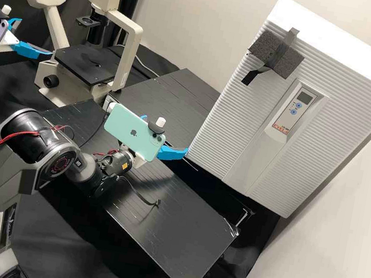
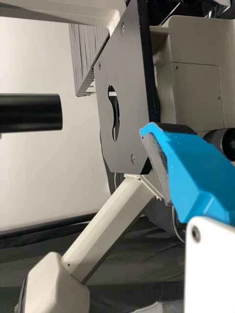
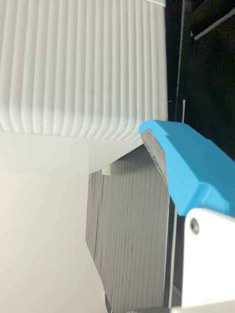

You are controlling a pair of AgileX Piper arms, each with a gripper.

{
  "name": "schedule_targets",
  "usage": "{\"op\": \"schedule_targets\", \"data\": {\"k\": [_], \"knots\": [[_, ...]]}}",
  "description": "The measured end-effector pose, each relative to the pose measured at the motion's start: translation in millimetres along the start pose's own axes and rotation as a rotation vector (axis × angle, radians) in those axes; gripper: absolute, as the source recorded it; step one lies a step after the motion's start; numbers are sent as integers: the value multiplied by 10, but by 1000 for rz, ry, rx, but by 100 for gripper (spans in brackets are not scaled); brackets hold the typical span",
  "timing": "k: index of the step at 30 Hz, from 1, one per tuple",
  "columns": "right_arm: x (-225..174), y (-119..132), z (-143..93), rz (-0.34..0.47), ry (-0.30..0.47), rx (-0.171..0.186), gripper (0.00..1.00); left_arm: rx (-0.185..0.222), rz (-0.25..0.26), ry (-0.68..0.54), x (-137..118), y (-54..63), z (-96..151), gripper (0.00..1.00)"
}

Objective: Open the incubator door.

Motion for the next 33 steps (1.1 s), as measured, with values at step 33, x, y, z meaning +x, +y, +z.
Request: {"op": "schedule_targets", "data": {"k": [33], "knots": [[-288, 967, -221, 256, 94, 59, 100, 0, 0, 0, 0, 0, 0, 100]]}}
